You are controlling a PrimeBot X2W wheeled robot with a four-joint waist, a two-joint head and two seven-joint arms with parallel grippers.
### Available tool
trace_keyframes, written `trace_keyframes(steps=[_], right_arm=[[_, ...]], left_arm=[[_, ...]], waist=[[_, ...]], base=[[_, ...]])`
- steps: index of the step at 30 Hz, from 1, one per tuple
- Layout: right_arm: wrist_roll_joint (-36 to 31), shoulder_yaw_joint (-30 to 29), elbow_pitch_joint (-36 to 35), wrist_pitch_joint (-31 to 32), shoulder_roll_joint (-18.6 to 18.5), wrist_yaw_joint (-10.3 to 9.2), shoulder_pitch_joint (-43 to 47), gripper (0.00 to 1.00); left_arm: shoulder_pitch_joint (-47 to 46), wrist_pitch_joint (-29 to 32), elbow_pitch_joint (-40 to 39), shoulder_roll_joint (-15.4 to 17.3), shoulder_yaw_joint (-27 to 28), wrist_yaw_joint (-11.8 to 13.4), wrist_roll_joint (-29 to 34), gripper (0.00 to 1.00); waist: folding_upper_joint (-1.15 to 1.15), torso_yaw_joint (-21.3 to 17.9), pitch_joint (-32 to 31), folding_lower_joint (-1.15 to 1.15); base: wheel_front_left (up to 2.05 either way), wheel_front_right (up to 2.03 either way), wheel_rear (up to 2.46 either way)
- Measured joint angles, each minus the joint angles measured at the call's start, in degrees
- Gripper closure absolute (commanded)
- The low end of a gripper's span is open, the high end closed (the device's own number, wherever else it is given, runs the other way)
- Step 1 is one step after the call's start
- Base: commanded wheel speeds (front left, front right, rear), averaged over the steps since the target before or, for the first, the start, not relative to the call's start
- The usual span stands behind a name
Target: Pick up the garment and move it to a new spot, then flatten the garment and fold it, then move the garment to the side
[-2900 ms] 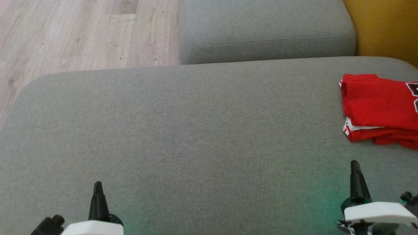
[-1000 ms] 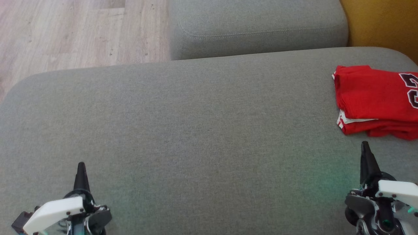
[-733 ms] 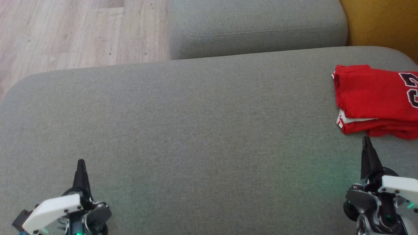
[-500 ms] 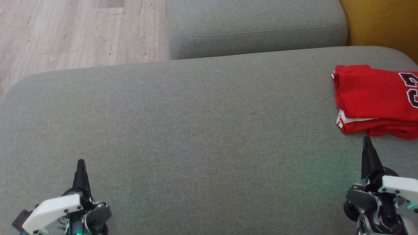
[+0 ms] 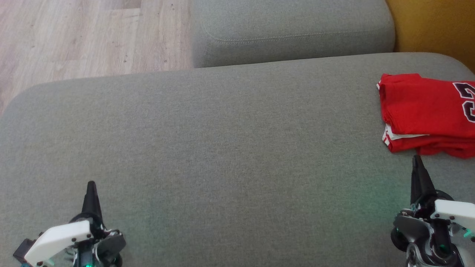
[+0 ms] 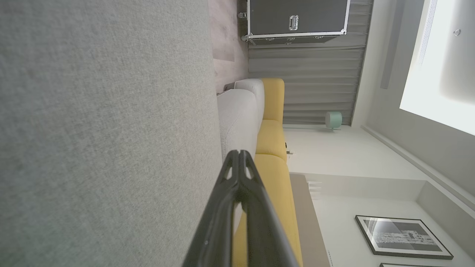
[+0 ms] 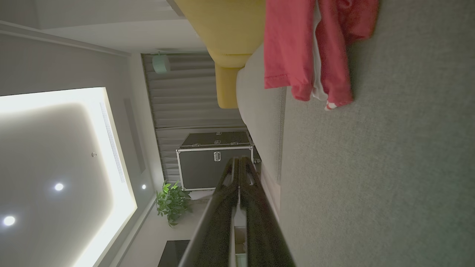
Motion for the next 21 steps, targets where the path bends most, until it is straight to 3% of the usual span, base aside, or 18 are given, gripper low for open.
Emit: trace_keyframes(steps=[21], right_arm=[[0.0,-0.29,0.0,0.19,0.02,0.0,0.0,1.0]], left_arm=[[0.0,0.08,0.0,-0.25,0.64,0.0,0.03,1.0]], waist=[[0.0,0.0,0.0,0.0]], base=[[0.0,0.0,0.0]])
